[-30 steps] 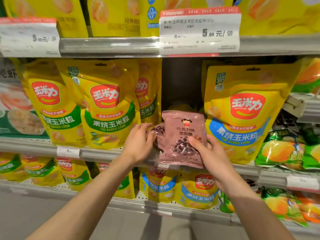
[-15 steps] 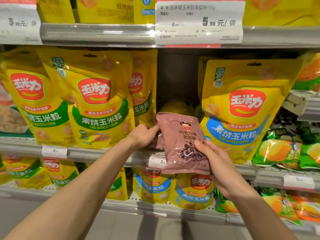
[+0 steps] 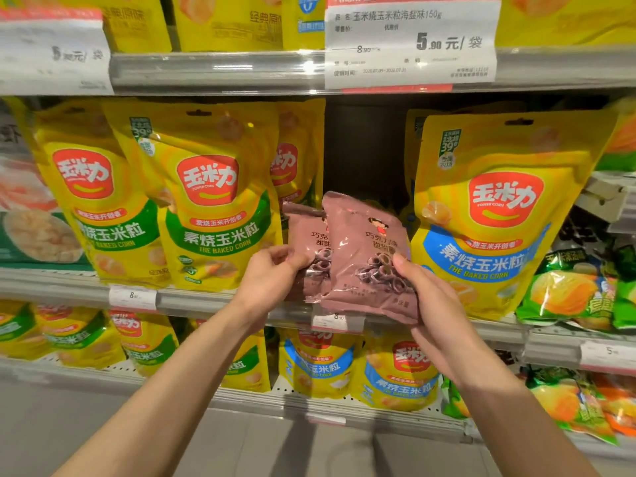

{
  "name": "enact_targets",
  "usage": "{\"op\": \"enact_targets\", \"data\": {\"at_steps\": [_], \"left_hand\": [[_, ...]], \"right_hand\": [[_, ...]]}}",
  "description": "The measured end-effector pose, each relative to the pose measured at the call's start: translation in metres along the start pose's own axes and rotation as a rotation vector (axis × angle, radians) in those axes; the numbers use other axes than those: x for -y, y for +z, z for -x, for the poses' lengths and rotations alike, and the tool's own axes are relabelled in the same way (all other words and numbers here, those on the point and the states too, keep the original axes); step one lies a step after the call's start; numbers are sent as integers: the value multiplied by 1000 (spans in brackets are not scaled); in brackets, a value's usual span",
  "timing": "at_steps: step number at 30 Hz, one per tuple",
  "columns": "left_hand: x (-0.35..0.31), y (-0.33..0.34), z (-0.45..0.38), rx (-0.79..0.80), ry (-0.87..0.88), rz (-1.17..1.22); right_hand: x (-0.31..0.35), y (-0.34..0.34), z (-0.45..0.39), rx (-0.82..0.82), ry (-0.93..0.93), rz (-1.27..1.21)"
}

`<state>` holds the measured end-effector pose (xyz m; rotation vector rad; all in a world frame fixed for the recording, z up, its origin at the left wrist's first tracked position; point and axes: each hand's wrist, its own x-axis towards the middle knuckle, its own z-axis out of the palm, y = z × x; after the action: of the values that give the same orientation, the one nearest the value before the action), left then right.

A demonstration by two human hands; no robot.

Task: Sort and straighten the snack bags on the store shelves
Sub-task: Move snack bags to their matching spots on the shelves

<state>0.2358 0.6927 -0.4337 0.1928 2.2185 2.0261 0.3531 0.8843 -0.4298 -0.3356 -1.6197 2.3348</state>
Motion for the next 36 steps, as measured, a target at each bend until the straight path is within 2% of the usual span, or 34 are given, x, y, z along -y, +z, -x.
{"op": "enact_targets", "data": {"at_steps": [6, 10, 14, 18, 21, 26, 30, 36], "left_hand": [[20, -20, 40, -73, -93, 164], [10, -18, 61, 1, -119, 248], [-3, -19, 63, 141, -67, 71], [-3, -15, 65, 103, -105, -27], [-1, -12, 65, 131, -104, 28], [5, -14, 63, 149, -116, 84], [5, -23, 68, 172, -169, 37], [-58, -21, 105, 146, -246, 39]], "right_hand": [[-19, 25, 3, 60, 31, -2], [-26, 29, 8, 102, 53, -30], [-28, 33, 15, 130, 36, 52], [-26, 38, 21, 164, 12, 123], [-28, 39, 20, 183, 5, 138], [-39, 47, 14, 110, 63, 177], [-32, 55, 25, 53, 129, 293], [29, 68, 61, -27, 168, 253]]}}
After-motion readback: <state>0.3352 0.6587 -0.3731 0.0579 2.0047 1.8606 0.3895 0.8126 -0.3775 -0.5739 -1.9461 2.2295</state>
